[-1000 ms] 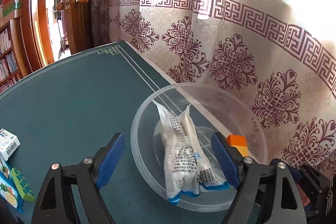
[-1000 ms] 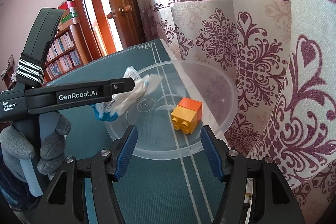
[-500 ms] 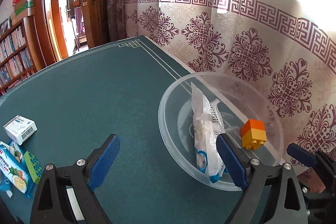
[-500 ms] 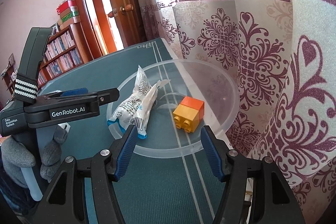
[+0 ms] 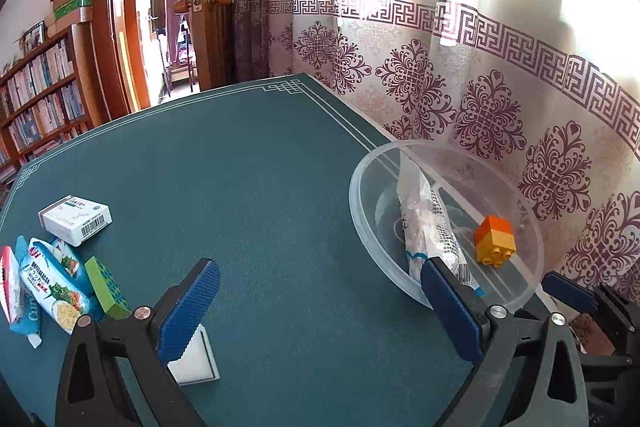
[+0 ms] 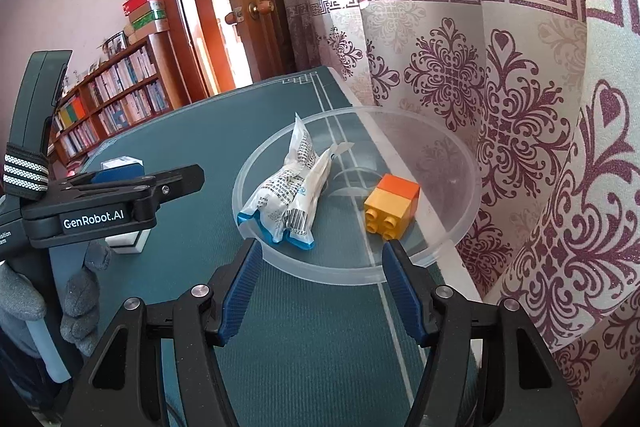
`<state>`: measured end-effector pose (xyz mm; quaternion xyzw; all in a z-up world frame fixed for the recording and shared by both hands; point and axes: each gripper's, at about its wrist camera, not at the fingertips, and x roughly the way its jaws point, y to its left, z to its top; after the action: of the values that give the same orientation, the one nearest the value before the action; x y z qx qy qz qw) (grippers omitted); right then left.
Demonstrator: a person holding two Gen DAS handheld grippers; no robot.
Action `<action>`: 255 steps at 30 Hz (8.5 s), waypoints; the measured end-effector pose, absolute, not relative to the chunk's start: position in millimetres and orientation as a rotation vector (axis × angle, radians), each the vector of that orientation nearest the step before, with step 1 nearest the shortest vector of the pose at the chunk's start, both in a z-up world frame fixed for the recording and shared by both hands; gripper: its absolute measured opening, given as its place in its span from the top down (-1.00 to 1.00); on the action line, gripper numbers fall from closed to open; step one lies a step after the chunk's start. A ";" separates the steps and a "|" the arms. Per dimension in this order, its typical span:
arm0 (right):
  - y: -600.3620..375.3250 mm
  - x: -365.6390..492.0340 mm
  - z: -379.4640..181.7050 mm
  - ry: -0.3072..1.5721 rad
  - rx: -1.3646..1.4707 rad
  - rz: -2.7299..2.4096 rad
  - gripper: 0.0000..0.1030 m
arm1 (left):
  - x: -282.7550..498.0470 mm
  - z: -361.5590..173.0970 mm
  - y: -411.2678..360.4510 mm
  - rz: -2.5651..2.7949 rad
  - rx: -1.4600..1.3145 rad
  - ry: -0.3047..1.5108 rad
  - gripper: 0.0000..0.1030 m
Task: Organize objects
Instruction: 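Lower the white packet into the bowl and open the left gripper while the right withdraws, then grasp the blue cracker packet with the left gripper while the right approaches the white sponge, then close the right gripper on the white sponge while the left lifts the cracker packet, then carry the sponge into the bowl and open the right gripper while the left carries the packet, then lower the blue cracker packet into the bowl and open the left gripper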
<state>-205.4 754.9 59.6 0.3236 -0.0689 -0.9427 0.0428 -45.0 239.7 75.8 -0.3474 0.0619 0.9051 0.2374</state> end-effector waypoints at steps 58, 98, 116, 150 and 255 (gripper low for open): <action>646.7 -207.0 27.9 -0.045 1.087 -2.634 -0.25 | -103.2 43.7 34.6 2.982 -1.249 -0.214 -0.99; 564.7 -246.3 40.4 0.005 1.033 -2.512 -0.25 | -38.8 33.1 0.6 2.636 -1.282 -0.172 -0.20; 520.4 -281.6 34.0 0.044 1.019 -2.534 -0.25 | -32.9 20.8 -10.5 2.620 -1.328 -0.204 -0.65; 521.9 -293.2 18.1 0.034 1.097 -2.511 -0.08 | -42.3 23.1 3.1 2.716 -1.340 -0.153 -0.07; 766.8 -219.5 58.7 -0.220 0.977 -2.897 -0.30 | -96.8 82.2 299.2 2.367 -0.981 0.148 -0.69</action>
<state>-219.5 766.8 58.7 0.3187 -0.0718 -0.9444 0.0382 -96.8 299.2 82.2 -0.3667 0.0553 0.8843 0.2836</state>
